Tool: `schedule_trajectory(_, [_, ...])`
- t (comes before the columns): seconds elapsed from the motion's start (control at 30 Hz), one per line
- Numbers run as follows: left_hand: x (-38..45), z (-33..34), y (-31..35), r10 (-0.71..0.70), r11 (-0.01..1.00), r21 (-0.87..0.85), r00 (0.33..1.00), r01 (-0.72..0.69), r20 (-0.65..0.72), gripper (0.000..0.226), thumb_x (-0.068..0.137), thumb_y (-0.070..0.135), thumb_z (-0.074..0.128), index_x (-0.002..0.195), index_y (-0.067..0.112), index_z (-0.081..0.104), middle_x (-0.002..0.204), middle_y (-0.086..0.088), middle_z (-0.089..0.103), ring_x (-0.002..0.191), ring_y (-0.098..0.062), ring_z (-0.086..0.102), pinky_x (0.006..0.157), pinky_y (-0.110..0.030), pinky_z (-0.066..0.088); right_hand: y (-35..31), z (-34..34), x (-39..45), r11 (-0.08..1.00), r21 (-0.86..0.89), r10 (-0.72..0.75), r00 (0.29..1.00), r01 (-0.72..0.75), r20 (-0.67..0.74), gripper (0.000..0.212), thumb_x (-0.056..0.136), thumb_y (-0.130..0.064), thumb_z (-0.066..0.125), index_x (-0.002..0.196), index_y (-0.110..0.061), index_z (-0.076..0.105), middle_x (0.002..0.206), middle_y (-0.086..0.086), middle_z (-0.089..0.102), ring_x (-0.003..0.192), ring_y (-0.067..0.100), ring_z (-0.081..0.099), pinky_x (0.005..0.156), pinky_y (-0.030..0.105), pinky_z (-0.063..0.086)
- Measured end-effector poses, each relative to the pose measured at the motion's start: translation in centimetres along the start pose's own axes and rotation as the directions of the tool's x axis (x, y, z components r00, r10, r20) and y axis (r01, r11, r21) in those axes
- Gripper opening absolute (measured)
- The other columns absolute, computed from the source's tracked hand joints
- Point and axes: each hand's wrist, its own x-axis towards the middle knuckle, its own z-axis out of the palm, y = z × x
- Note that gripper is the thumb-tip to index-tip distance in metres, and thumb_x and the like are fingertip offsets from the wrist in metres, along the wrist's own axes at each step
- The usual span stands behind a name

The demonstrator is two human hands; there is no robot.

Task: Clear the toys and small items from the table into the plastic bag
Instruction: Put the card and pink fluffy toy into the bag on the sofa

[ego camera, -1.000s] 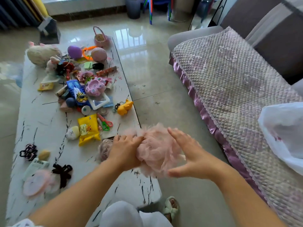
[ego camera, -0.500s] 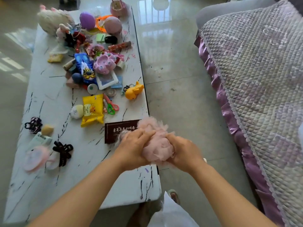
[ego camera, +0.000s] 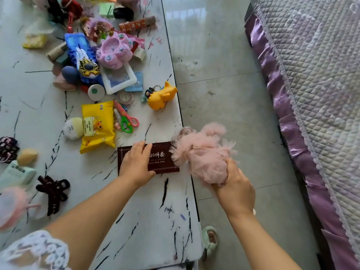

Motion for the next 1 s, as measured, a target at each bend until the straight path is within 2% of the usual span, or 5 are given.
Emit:
schedule_trajectory(0.17, [2.5, 3.4, -0.6, 0.027, 0.973, 0.226, 0.996, -0.044, 0.080, 0.115, 0.070, 0.054, 0.067, 0.146, 0.023, -0.014, 0.155, -0.010, -0.013, 0.143, -0.029, -0.016, 0.115, -0.049, -0.005, 1.4, 1.9, 0.6, 0.998, 0.020, 0.060, 0.998, -0.059, -0.026, 0.046, 0.078, -0.028, 0.069, 0.119, -0.021, 0.049, 0.102, 0.008, 0.066, 0.083, 0.036, 0.061, 0.057, 0.029, 0.032])
schedule_trajectory(0.33, [3.0, 3.2, -0.4, 0.121, 0.961, 0.247, 0.992, -0.128, 0.043, 0.118, 0.055, 0.059, 0.066, 0.146, 0.018, 0.004, 0.135, -0.013, 0.029, 0.127, -0.031, 0.026, 0.115, -0.044, 0.012, 2.7, 1.8, 0.2, 0.995, 0.021, 0.099, 0.995, -0.099, -0.012, 0.053, 0.075, -0.035, 0.072, 0.121, -0.021, 0.049, 0.103, 0.011, 0.065, 0.087, 0.037, 0.061, 0.059, 0.030, 0.029])
schedule_trajectory(0.57, [-1.1, -2.8, 5.0, -0.067, 0.998, -0.019, 0.998, 0.067, -0.017, 0.115, 0.052, 0.065, 0.065, 0.143, 0.019, 0.012, 0.124, -0.015, 0.037, 0.115, -0.032, 0.034, 0.101, -0.041, 0.031, 3.1, -3.6, -1.1, 0.988, 0.074, 0.142, 0.988, -0.138, -0.055, 0.054, 0.076, -0.039, 0.068, 0.123, -0.022, 0.048, 0.107, 0.011, 0.065, 0.090, 0.037, 0.061, 0.060, 0.032, 0.033])
schedule_trajectory(0.67, [-3.6, -6.2, 8.3, -0.113, 0.984, -0.147, 0.992, 0.104, -0.049, 0.112, 0.052, 0.066, 0.064, 0.142, 0.023, 0.012, 0.123, -0.014, 0.038, 0.116, -0.033, 0.034, 0.100, -0.043, 0.034, 3.6, -7.3, -2.1, 0.983, 0.110, 0.162, 0.981, -0.150, -0.106, 0.066, 0.069, -0.049, 0.072, 0.125, -0.022, 0.048, 0.103, 0.010, 0.067, 0.088, 0.036, 0.062, 0.059, 0.032, 0.035])
schedule_trajectory(1.0, [-11.6, -14.2, 26.0, 0.097, 0.926, -0.361, 0.994, -0.110, -0.054, 0.116, 0.046, 0.077, 0.057, 0.141, 0.024, 0.018, 0.122, -0.010, 0.041, 0.118, -0.030, 0.037, 0.098, -0.049, 0.041, 11.8, -22.1, -7.2, 0.946, 0.265, 0.271, 0.906, -0.187, -0.327, 0.060, 0.065, -0.044, 0.067, 0.118, -0.019, 0.056, 0.084, 0.005, 0.071, 0.074, 0.030, 0.064, 0.050, 0.022, 0.031])
